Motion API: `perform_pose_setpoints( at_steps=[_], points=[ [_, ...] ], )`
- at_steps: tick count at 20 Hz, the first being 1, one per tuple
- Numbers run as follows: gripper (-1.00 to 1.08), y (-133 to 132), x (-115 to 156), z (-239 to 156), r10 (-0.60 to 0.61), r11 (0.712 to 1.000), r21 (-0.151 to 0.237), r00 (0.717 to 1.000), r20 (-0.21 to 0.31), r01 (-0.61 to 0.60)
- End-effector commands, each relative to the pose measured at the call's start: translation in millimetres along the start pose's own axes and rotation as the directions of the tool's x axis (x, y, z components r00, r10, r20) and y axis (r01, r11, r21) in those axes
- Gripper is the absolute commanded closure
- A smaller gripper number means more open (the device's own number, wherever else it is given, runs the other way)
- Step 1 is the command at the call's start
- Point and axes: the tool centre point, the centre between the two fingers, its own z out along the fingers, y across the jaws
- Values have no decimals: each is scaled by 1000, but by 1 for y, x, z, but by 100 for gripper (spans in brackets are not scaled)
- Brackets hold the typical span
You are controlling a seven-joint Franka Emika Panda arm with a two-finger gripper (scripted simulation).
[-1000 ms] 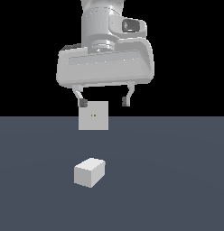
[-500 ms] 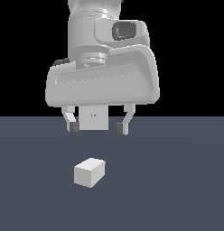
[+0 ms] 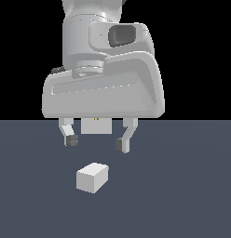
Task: Plug the charger into the wall socket.
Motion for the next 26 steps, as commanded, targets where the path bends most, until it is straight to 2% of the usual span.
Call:
perform_pose_setpoints(
  at_steps=[1,13,19,20,26],
  points=[
    [-92,0,0,1,0,1000,0,1000,0,0],
    [-92,0,-2,43,6,1000,1,1000,-1,-6],
    [-92,-1,-2,52,7,1000,1,1000,-1,-7],
    [108,-1,-2,52,7,1000,1,1000,-1,-7],
    [108,-1,-2,52,7,1000,1,1000,-1,-7]
  ],
)
